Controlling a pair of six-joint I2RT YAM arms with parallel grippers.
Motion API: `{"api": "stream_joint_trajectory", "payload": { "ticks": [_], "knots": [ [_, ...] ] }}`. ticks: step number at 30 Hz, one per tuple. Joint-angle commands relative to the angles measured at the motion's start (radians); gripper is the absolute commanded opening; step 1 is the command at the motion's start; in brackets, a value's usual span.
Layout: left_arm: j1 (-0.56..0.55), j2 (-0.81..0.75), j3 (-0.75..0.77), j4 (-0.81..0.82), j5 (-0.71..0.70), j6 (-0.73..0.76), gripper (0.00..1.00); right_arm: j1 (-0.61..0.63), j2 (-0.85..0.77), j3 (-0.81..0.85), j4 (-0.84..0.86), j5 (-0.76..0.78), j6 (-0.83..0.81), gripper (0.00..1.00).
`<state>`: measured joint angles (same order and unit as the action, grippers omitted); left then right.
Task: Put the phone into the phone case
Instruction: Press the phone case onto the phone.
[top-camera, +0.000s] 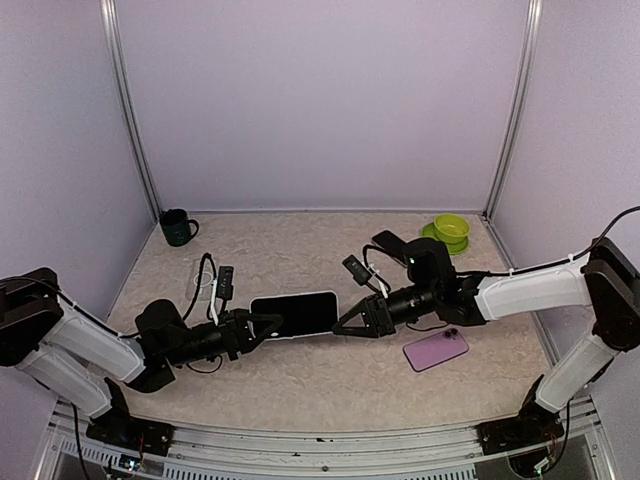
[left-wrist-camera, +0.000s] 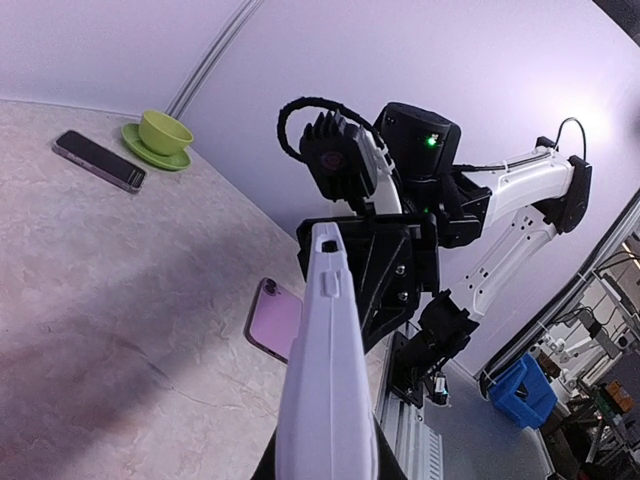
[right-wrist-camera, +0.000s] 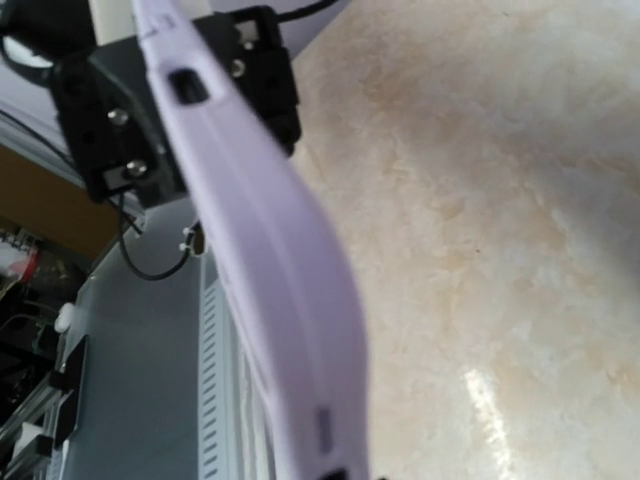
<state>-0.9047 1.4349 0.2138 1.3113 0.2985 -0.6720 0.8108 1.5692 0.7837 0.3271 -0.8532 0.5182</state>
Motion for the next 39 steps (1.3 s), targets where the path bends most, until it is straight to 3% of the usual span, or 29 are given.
{"api": "stream_joint_trajectory", "payload": {
  "ticks": [1,4,12,19,22,25,28,36,39],
  "knots": [
    [0.001,-0.032,-0.001,0.059,-0.008,0.025,0.0,-0.015,-0.038,0.0,-0.015,-0.068,-0.027,0.24],
    [0.002,-0.032,0.002,0.059,-0.004,0.024,0.0,-0.018,-0.036,-0.005,0.001,-0.073,-0.017,0.22],
    [0.001,-0.022,0.006,0.063,-0.005,0.018,0.0,-0.019,-0.042,-0.049,0.084,-0.073,0.0,0.0],
    [0.009,-0.025,-0.001,0.05,-0.016,0.012,0.0,-0.019,-0.145,-0.086,0.043,-0.04,-0.104,0.01],
    [0.013,-0.018,0.003,0.052,-0.012,0.006,0.0,-0.019,-0.187,-0.075,-0.047,-0.011,-0.172,0.1],
    [0.015,-0.013,0.015,0.035,-0.006,0.004,0.0,-0.019,-0.219,-0.052,-0.155,0.086,-0.248,0.28],
    [0.016,-0.012,0.025,0.015,0.002,0.006,0.0,-0.018,-0.249,-0.031,-0.246,0.194,-0.309,0.41],
    [0.018,-0.02,0.056,-0.079,0.007,0.016,0.0,0.022,-0.306,-0.047,-0.23,0.417,-0.383,0.73],
    [0.018,-0.025,0.072,-0.124,0.012,0.026,0.0,0.06,-0.315,-0.046,-0.223,0.492,-0.441,0.79]
  ]
}}
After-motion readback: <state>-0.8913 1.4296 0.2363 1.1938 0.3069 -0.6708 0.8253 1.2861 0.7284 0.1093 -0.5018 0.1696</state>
